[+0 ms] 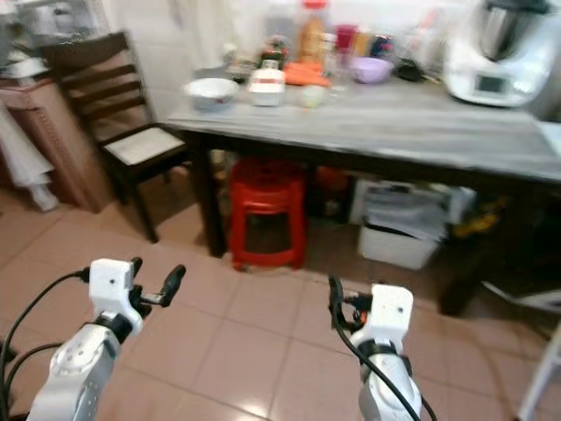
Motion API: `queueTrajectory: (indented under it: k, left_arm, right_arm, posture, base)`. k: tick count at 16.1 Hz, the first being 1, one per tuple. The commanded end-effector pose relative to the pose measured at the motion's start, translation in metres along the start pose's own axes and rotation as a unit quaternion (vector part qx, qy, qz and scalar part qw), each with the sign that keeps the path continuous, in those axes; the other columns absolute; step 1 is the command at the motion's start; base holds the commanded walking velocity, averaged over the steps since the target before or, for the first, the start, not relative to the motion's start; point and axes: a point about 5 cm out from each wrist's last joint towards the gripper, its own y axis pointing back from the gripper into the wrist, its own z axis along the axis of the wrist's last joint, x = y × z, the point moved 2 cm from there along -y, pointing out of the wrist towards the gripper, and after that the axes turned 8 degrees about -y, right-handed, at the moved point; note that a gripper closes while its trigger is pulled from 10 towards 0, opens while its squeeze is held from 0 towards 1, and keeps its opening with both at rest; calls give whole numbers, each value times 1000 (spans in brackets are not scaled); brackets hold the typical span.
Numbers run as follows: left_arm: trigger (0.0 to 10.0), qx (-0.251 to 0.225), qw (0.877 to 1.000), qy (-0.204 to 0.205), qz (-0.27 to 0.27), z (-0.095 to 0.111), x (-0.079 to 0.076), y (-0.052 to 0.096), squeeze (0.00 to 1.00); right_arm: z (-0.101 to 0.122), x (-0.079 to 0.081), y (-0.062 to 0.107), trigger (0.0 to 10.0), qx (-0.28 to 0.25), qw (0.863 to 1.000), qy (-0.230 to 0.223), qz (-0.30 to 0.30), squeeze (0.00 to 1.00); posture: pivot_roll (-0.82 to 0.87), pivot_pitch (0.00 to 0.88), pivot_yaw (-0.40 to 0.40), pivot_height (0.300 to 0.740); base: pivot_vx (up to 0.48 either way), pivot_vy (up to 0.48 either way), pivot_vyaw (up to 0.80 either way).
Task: Setting the table
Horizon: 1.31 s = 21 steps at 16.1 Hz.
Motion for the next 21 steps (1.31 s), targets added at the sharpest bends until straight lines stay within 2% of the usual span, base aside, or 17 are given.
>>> queueTrajectory:
  k: [1, 11, 18, 19, 21]
  left_arm:
    - [10000, -6, 1000, 0, -13, 5, -4, -4, 0]
    - [10000, -10, 1000, 3, -20, 10, -8, -5, 0]
    - [10000, -26, 999, 13, -29, 21, -16, -8, 0]
    - [10000, -27, 999, 14, -29, 22, -17, -9, 0]
    - [10000, -28, 999, 16, -28, 22, -17, -9, 0]
  right_arm:
    - [2, -5, 1, 10000, -2, 1000, 2, -8, 0]
    - [7, -3, 0, 10000, -11, 1000, -4, -4, 0]
    - [17, -4, 0, 10000, -26, 1000, 8, -1, 0]
    - [20, -3, 0, 10000, -31, 999, 13, 2, 0]
    - [28, 4, 0, 10000, -51, 997, 52, 23, 0]
  posture:
    - [18, 0, 29, 740]
    - [15, 0, 31, 740]
    - [6, 0, 25, 740]
    - [5, 0, 23, 740]
    - [3, 0, 21, 740]
  base:
    - [0, -480, 0]
    - [0, -480, 0]
    - [0, -480, -332]
    - [0, -480, 0]
    - [0, -480, 0]
